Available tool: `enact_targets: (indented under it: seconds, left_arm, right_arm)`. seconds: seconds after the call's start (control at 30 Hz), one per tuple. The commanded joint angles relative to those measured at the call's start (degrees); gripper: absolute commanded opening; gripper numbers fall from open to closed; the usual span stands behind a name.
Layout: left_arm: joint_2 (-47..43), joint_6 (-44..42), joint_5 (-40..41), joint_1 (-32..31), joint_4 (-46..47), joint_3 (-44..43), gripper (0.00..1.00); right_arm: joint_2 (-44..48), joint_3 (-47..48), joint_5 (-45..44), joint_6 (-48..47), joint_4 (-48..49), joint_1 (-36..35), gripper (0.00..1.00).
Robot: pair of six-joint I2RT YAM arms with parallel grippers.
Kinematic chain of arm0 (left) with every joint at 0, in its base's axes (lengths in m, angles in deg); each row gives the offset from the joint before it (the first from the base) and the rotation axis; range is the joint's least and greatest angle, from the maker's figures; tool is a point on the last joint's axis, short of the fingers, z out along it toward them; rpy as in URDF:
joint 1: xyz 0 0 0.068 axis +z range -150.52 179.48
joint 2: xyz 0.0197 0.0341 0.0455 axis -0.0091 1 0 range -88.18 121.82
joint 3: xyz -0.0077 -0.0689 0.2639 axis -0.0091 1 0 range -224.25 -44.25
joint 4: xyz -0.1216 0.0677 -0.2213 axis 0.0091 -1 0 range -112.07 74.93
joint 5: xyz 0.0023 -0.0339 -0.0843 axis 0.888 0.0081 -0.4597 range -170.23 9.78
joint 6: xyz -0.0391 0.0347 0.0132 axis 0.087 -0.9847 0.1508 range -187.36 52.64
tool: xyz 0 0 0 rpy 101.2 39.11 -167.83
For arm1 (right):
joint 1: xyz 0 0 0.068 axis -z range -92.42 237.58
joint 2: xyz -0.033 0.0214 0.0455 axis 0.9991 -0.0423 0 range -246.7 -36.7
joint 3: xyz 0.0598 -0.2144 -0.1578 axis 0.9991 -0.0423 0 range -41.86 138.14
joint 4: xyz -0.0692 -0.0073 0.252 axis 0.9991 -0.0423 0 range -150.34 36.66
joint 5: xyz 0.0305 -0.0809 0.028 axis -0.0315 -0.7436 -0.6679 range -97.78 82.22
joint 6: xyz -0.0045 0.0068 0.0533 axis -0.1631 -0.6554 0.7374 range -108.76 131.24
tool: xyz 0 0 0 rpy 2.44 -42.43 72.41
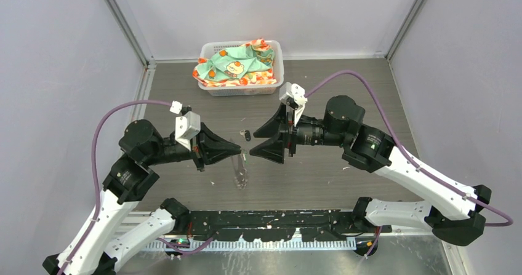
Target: Put the keys on the keyring
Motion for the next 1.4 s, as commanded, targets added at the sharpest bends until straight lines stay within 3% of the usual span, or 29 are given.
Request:
enact_targets:
  seconds: [0.0, 0.37, 0.87, 1.37]
  left_arm:
    - [0.42, 2.96, -2.42, -0.07, 4.97, -1.99, 0.0]
    - [0.68, 5.32, -3.11, -0.14, 5.72, -3.1, 0.0]
    - [0.91, 5.33, -3.14, -0.09, 5.75, -3.49, 0.0]
    - [1.01, 5.26, -3.51, -0.07, 5.72, -3.41, 0.0]
  right_arm:
    - [-0.71, 0.22, 4.55, -3.0, 8.26, 0.05, 0.59]
    - [-2.99, -0.43, 12.54, -3.83, 11.95, 0.15, 0.4]
    - [-3.2, -2.97, 14.7, -1.92, 13.79, 0.42, 0.28]
    - [-3.55, -4.7, 11.86, -0.69, 17.75, 0.43, 0.29]
